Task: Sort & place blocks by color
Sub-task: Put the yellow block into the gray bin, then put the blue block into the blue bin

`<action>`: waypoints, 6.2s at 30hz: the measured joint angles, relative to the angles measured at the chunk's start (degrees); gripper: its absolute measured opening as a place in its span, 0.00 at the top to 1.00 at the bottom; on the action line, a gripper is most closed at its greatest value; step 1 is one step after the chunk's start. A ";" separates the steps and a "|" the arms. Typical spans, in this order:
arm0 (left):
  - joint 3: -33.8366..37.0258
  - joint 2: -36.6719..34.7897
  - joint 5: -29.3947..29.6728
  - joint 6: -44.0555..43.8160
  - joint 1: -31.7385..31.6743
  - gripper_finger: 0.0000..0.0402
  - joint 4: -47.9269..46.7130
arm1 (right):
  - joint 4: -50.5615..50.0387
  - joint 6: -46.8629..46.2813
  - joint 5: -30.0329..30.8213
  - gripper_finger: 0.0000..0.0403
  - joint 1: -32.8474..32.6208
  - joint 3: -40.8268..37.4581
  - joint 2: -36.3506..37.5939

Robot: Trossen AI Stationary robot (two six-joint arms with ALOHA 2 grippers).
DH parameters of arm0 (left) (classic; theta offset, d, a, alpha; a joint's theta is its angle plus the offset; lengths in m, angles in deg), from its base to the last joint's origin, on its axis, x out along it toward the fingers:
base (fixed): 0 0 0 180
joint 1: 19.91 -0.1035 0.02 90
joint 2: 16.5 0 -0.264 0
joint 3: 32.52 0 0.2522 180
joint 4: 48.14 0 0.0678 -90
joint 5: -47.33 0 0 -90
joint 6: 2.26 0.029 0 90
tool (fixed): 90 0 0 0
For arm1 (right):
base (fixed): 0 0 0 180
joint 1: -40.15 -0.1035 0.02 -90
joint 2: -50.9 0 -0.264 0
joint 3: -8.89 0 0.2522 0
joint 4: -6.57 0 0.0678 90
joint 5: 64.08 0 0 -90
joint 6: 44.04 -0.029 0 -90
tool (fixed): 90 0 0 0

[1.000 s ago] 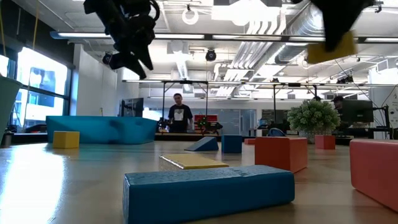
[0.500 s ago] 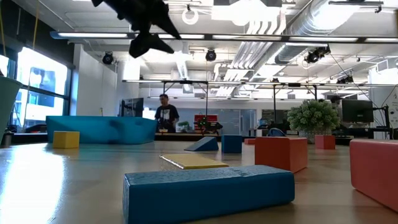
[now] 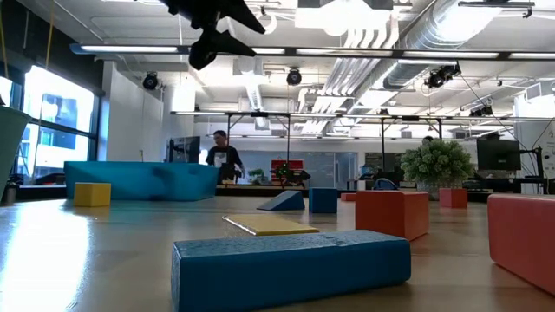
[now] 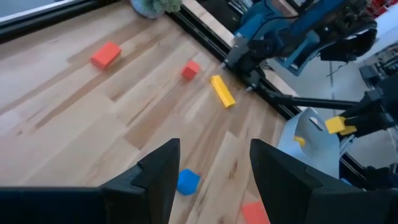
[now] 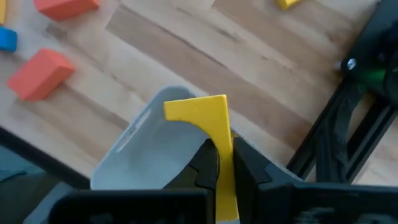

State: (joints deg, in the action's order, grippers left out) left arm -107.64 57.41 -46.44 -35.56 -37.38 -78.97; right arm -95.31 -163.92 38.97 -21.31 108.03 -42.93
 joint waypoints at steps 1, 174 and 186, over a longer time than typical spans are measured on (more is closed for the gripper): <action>0.00 0.02 0.02 0.00 0.33 0.54 0.43 | 0.09 -0.75 0.01 0.99 -0.60 0.00 -0.20; 0.57 3.41 5.92 41.63 -37.21 0.68 -28.63 | 13.61 55.82 3.68 0.67 55.89 -7.43 -0.44; 0.57 3.43 5.88 40.57 -38.44 0.64 -28.65 | 11.97 77.98 -3.50 0.67 70.83 -7.43 -0.44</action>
State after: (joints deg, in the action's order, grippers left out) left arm -107.07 60.84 -40.56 5.01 -75.81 -107.62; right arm -83.34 -85.94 35.47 49.52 100.60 -43.38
